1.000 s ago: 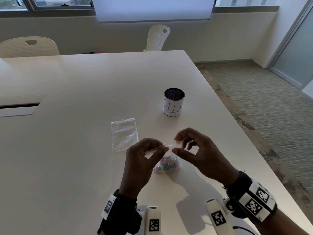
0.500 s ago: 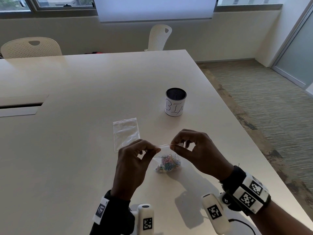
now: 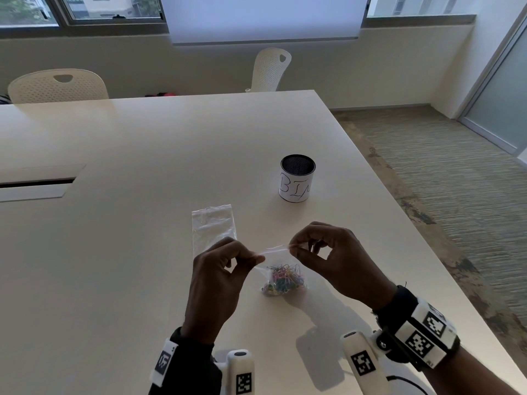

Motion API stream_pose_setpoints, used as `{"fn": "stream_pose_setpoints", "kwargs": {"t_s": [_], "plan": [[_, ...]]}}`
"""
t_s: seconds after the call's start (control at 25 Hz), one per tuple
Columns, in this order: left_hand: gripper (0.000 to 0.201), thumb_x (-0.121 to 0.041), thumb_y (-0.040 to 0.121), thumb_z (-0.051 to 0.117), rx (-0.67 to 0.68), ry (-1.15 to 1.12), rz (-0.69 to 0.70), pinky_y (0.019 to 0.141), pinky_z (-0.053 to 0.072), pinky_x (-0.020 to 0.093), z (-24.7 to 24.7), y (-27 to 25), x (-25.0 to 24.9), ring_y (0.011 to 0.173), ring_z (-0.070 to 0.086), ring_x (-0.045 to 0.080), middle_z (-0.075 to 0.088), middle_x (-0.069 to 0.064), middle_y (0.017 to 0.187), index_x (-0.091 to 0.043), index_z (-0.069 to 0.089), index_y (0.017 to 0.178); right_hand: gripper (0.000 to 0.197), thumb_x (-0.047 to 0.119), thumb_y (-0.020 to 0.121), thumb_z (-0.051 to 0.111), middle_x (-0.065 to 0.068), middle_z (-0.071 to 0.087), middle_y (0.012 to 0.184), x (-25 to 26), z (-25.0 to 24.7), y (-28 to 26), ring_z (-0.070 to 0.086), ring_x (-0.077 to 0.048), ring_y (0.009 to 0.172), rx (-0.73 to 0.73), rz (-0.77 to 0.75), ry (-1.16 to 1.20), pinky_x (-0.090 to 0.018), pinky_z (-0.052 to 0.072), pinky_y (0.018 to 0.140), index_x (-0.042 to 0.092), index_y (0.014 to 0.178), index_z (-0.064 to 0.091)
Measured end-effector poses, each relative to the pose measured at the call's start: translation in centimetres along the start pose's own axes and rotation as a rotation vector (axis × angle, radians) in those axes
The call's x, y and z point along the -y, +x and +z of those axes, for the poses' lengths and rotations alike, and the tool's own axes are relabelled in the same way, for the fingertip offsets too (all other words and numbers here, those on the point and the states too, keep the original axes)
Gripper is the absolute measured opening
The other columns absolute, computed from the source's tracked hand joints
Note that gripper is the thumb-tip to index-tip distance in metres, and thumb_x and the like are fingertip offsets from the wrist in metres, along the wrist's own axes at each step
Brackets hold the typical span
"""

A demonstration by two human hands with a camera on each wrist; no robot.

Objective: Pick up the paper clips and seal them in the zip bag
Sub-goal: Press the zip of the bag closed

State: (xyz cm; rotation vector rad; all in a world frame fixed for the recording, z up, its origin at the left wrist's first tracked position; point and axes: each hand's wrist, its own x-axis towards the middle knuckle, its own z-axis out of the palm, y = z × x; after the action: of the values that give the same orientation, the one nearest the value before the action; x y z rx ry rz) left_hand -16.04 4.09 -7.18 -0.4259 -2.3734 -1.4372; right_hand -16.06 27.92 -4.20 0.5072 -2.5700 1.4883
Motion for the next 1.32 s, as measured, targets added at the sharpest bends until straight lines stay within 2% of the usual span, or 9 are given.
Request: {"fn": "stream_pose_setpoints", "kwargs": {"t_s": [0.08, 0.2, 0.28, 0.4, 0.56, 0.72, 1.0, 1.2, 1.32], "plan": [[0.012, -0.024, 0.082, 0.087, 0.008, -0.058, -0.033, 0.068, 0.044, 0.017, 0.0, 0.1, 0.0, 0.071, 0.057, 0.007, 0.068, -0.01, 0.074, -0.025, 0.078, 0.074, 0.011, 0.015, 0.09, 0.079, 0.005, 0.075, 0.092, -0.5, 0.0, 0.2, 0.07, -0.014, 0.086, 0.014, 0.047, 0.045, -0.035, 0.059, 0.08, 0.02, 0.098, 0.073], [0.004, -0.024, 0.085, 0.084, 0.085, -0.125, -0.043, 0.078, 0.054, 0.024, -0.1, 0.3, 0.1, 0.089, 0.072, 0.015, 0.077, -0.01, 0.093, -0.024, 0.081, 0.085, 0.057, 0.021, 0.079, 0.09, 0.007, 0.073, 0.12, -2.0, 0.3, 0.3, 0.071, -0.012, 0.108, 0.227, 0.233, 0.138, -0.033, 0.06, 0.095, 0.027, 0.127, 0.06], [0.003, -0.022, 0.09, 0.081, 0.119, -0.152, -0.071, 0.084, 0.06, 0.028, 0.0, 0.4, 0.1, 0.09, 0.077, 0.016, 0.08, -0.008, 0.093, -0.021, 0.079, 0.088, 0.067, 0.016, 0.076, 0.092, 0.004, 0.07, 0.124, -2.7, 1.2, 0.2, 0.072, -0.016, 0.11, 0.342, 0.282, 0.228, -0.034, 0.061, 0.096, 0.026, 0.133, 0.057], [0.008, -0.022, 0.094, 0.078, 0.146, -0.175, -0.119, 0.083, 0.061, 0.028, 0.1, 0.7, -0.1, 0.083, 0.079, 0.013, 0.081, -0.005, 0.083, -0.02, 0.076, 0.086, 0.058, 0.009, 0.078, 0.09, 0.001, 0.068, 0.125, -3.2, 2.8, 0.3, 0.071, -0.019, 0.112, 0.357, 0.216, 0.292, -0.034, 0.06, 0.096, 0.015, 0.13, 0.065], [0.009, -0.014, 0.095, 0.077, 0.084, -0.226, -0.185, 0.075, 0.062, 0.034, 0.1, 1.9, 0.3, 0.075, 0.08, 0.015, 0.082, -0.002, 0.08, -0.016, 0.077, 0.086, 0.035, 0.013, 0.083, 0.086, -0.011, 0.075, 0.113, -3.9, 4.0, 1.1, 0.075, -0.029, 0.104, 0.353, 0.248, 0.294, -0.049, 0.062, 0.092, 0.009, 0.114, 0.069], [0.006, -0.009, 0.094, 0.078, -0.067, -0.263, -0.296, 0.074, 0.065, 0.046, -0.3, 4.1, 2.1, 0.074, 0.08, 0.023, 0.083, 0.002, 0.083, -0.015, 0.08, 0.094, 0.026, 0.008, 0.089, 0.079, -0.019, 0.078, 0.108, -3.6, 4.3, 2.1, 0.078, -0.026, 0.097, 0.329, 0.455, 0.43, -0.036, 0.063, 0.087, -0.001, 0.111, 0.069], [0.008, -0.019, 0.094, 0.079, -0.106, -0.137, -0.368, 0.071, 0.058, 0.03, -1.0, 4.4, 4.1, 0.074, 0.077, 0.013, 0.081, -0.004, 0.085, -0.027, 0.077, 0.095, 0.041, 0.0, 0.081, 0.085, -0.021, 0.076, 0.096, -3.7, 5.0, 5.9, 0.078, -0.022, 0.074, 0.132, 0.647, 0.445, -0.029, 0.064, 0.064, -0.009, 0.114, 0.062], [0.009, -0.031, 0.092, 0.08, 0.16, 0.096, -0.331, 0.063, 0.053, 0.013, -0.4, 2.4, 3.6, 0.073, 0.071, 0.0, 0.077, -0.014, 0.076, -0.029, 0.076, 0.084, 0.061, 0.026, 0.066, 0.097, -0.015, 0.072, 0.108, -5.4, 6.9, 9.0, 0.075, -0.029, 0.096, 0.046, 0.632, 0.152, -0.036, 0.065, 0.078, 0.008, 0.111, 0.06], [0.006, -0.034, 0.092, 0.08, 0.215, 0.13, -0.307, 0.063, 0.051, 0.01, -0.7, 1.5, 3.1, 0.079, 0.07, -0.002, 0.076, -0.014, 0.08, -0.031, 0.075, 0.09, 0.078, 0.042, 0.07, 0.092, -0.011, 0.069, 0.115, -5.2, 6.9, 9.3, 0.068, -0.027, 0.104, 0.085, 0.531, -0.161, -0.037, 0.058, 0.091, 0.01, 0.127, 0.048]]}}
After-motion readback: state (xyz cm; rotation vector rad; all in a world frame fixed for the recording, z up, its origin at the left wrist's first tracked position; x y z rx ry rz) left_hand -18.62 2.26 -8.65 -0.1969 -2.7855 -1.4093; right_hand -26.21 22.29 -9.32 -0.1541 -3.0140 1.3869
